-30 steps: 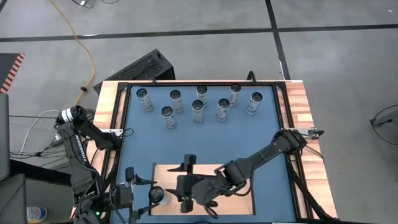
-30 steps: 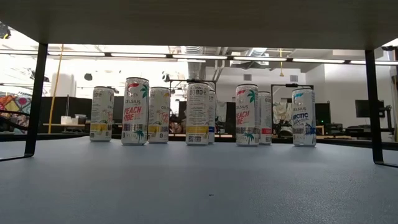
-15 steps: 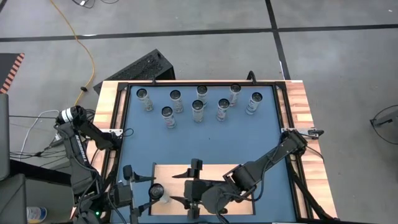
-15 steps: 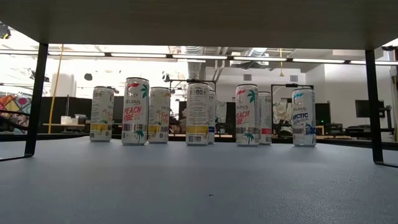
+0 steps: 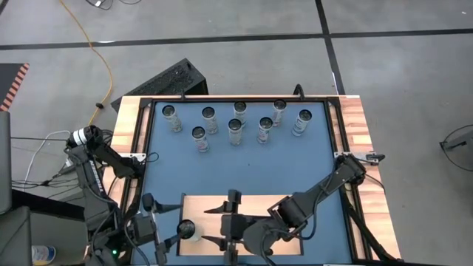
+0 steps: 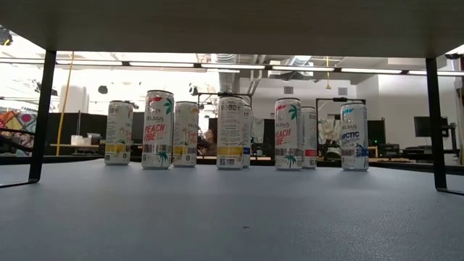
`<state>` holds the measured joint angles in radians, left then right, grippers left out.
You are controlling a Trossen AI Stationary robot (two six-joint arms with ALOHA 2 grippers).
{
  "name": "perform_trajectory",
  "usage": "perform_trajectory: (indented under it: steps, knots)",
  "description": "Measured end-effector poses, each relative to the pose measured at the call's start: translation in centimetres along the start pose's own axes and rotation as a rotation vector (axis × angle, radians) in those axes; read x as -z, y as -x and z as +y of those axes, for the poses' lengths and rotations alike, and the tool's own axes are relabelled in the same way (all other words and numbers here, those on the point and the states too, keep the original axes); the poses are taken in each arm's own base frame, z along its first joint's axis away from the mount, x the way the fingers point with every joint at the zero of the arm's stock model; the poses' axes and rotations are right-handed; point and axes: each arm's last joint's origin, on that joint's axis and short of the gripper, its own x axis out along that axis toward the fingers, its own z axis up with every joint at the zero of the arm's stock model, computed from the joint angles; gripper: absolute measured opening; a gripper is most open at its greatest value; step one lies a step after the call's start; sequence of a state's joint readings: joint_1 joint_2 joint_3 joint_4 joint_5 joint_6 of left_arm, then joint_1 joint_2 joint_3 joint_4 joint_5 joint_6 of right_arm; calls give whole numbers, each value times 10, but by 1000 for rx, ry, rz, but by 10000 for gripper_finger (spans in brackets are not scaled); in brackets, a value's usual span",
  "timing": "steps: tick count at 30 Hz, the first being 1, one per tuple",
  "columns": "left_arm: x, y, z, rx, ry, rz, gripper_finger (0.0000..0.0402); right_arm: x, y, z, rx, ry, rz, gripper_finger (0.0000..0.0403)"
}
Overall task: Place canned beverage on shelf
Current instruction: Put the bottom right white blue soda can on the shelf
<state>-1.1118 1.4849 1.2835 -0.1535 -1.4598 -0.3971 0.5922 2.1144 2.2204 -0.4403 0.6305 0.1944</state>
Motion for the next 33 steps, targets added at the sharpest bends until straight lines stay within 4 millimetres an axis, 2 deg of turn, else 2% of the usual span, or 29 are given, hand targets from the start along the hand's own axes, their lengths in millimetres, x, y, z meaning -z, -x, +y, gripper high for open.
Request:
perform_trajectory:
  steps: [7, 13, 16, 21, 29, 31, 33]
  knots:
    - [-13, 0, -1, -98, -64, -38, 322, -1, 0, 0, 1, -24, -6, 286]
    - [-12, 1, -1, -105, -167, -35, 322, 19, -21, 3, 44, 14, 33, 286]
    - [-15, 6, 1, -90, -207, -33, 322, 22, -26, 1, 60, 13, 37, 286]
    - [-27, 10, 12, -83, -201, -34, 322, 21, -25, 2, 54, 10, 34, 286]
    - [-29, 7, 34, -96, -267, -29, 322, 21, -24, 3, 48, 9, 31, 286]
    - [-35, 8, 44, -52, -275, -18, 322, 21, -24, 3, 48, 11, 31, 286]
    - [-48, 11, 59, 87, -209, 14, 322, 21, -24, 3, 48, 16, 31, 286]
